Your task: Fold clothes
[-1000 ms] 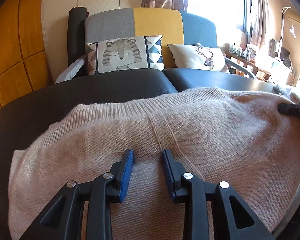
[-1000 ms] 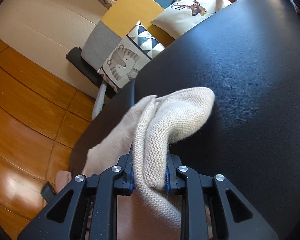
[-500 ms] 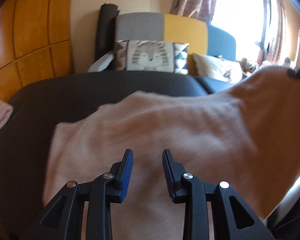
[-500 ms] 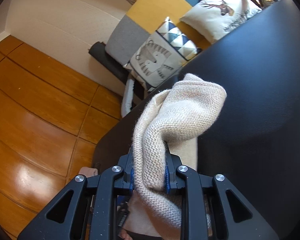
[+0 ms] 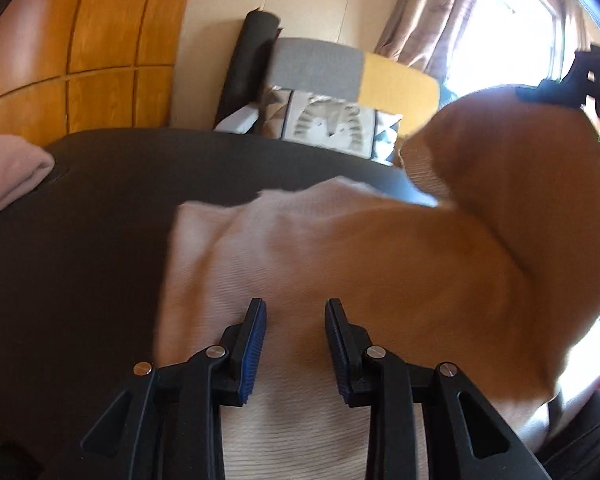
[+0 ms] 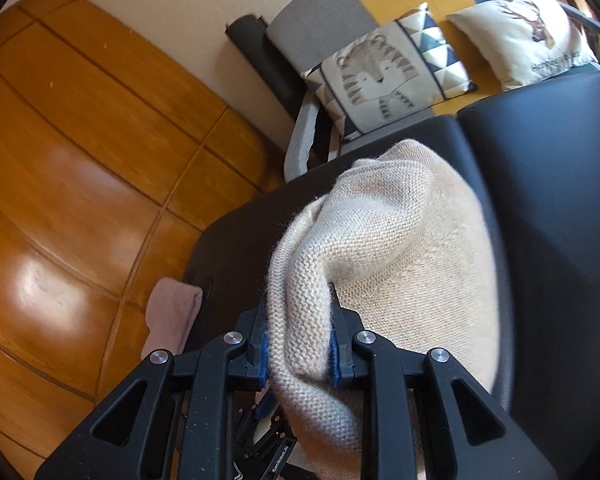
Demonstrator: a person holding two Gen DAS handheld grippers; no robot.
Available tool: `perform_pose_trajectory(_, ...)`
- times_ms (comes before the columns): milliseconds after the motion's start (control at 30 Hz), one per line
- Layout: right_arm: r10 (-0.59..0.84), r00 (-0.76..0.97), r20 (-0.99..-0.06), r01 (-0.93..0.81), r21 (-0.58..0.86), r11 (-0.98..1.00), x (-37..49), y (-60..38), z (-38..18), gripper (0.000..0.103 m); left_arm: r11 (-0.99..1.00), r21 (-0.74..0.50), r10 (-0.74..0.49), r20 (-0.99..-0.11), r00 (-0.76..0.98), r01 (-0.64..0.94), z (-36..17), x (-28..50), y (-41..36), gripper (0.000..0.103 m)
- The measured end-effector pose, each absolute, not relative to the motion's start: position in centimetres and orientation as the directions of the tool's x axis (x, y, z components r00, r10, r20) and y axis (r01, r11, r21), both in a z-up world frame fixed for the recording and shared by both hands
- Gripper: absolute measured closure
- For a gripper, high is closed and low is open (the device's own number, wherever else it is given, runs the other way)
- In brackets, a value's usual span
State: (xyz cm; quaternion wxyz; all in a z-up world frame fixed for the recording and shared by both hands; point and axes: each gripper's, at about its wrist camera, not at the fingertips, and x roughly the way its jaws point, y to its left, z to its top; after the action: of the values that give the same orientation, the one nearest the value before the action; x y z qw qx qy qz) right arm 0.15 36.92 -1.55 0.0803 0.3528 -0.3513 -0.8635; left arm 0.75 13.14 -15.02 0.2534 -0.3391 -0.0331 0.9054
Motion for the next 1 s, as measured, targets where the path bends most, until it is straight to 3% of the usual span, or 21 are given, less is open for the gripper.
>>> perform_pose_trajectory(267, -0.446, -0.644, -0.621, 0.007, 0.578, -0.816, -3.3, 27.2, -4.4, 0.08, -0.838, -0.273, 0.54, -0.536, -0.649, -0.472, -15.4, 1.8, 11.5, 0.073)
perform_pose_trajectory(433, -0.403, -0.594, -0.696, 0.057, 0.463, -0.885, -4.1, 22.5, -6.9, 0.08, -0.908, -0.241, 0.419, -0.552, -0.721, -0.343, -14.9, 1.8, 9.7, 0.072)
perform_pose_trajectory(567, -0.333, -0.576, -0.746, 0.091, 0.347, -0.934, -4.3, 20.0, -8.4, 0.08, -0.893, -0.28, 0.45, -0.546, -0.707, -0.352, -15.7, 1.8, 8.7, 0.073)
perform_pose_trajectory(700, -0.255, -0.562, -0.787, 0.105, 0.237, -0.966, -4.2, 18.0, -9.7, 0.079, -0.86, -0.4, 0.497, -0.51, -0.702, -0.318, -16.1, 1.8, 7.2, 0.073)
perform_pose_trajectory(900, -0.255, -0.532, -0.807, 0.1, 0.239, -0.966, -3.9, 16.3, -10.3, 0.056, -0.906, -0.323, 0.411, -0.525, -0.746, -0.272, -15.5, 3.5, 6.6, 0.073)
perform_pose_trajectory(1000, -0.274, -0.544, -0.793, 0.135, 0.239, -0.962, -3.3, 15.2, -9.3, 0.055, -0.908, -0.325, 0.407, -0.54, -0.737, -0.263, -15.6, 3.6, 6.4, 0.073)
